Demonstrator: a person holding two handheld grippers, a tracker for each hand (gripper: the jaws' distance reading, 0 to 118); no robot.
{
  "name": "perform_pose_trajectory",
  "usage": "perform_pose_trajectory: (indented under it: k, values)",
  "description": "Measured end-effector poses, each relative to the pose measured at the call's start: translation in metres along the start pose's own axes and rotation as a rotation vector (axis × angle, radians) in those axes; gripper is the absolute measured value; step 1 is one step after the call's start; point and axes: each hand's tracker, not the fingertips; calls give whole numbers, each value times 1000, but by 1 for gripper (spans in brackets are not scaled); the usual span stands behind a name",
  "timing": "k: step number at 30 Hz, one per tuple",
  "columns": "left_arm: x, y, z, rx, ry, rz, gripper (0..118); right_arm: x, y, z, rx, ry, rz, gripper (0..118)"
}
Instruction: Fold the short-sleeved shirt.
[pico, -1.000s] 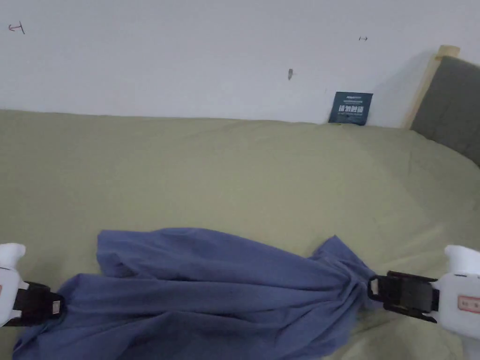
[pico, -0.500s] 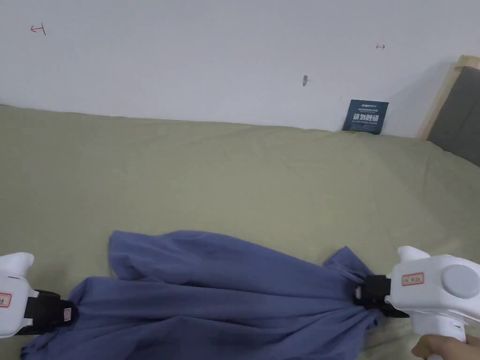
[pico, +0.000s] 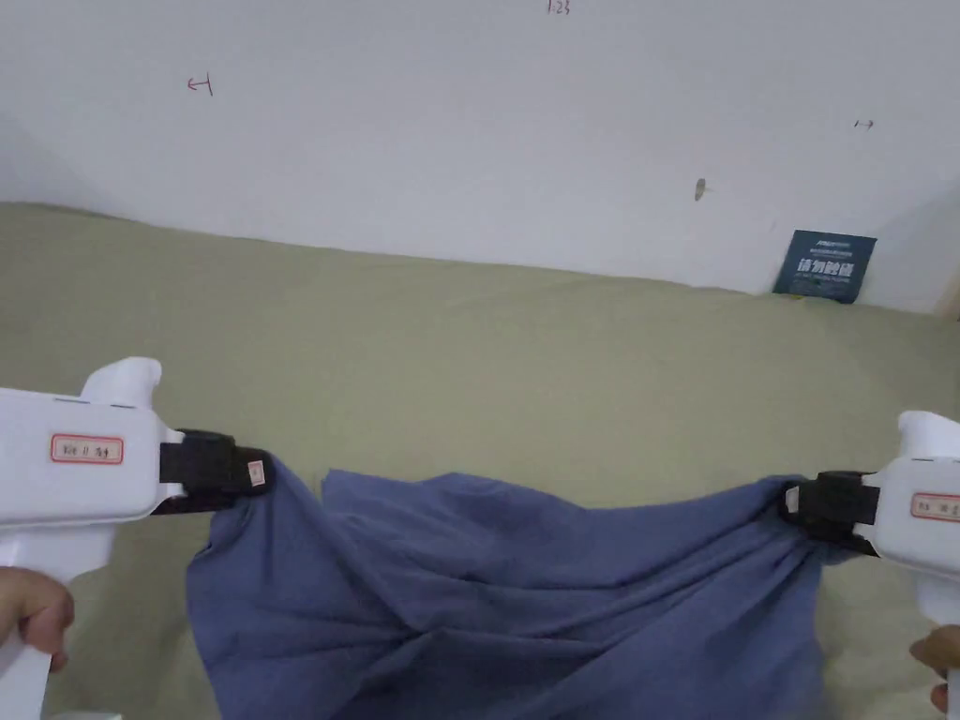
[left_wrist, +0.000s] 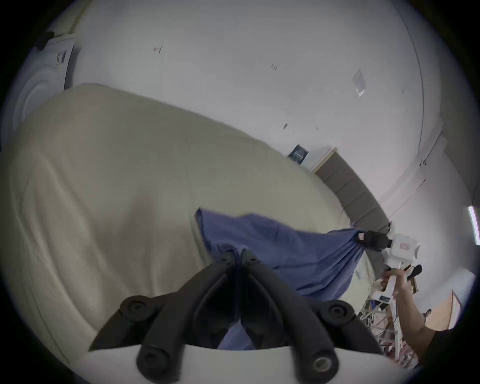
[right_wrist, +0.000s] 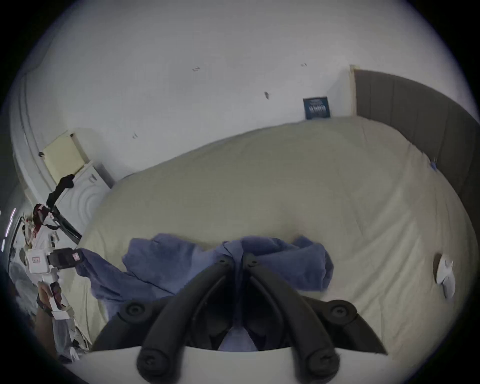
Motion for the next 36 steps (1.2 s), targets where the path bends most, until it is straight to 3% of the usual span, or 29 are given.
perform_pose_trajectory:
  k: [12,20,26,36]
  values:
    - [29,95,64,229,-4,-63,2,-43,87,17,173,80,32,7]
    - [41,143,106,295,26,-124,2,-62,146,37,278,104,105,7]
    - [43,163,124,346,30,-174,2,-59,185,44,369,136,92,7]
    - [11,184,118,395,-10,-105,2,-27,212,30,402,226,5,7]
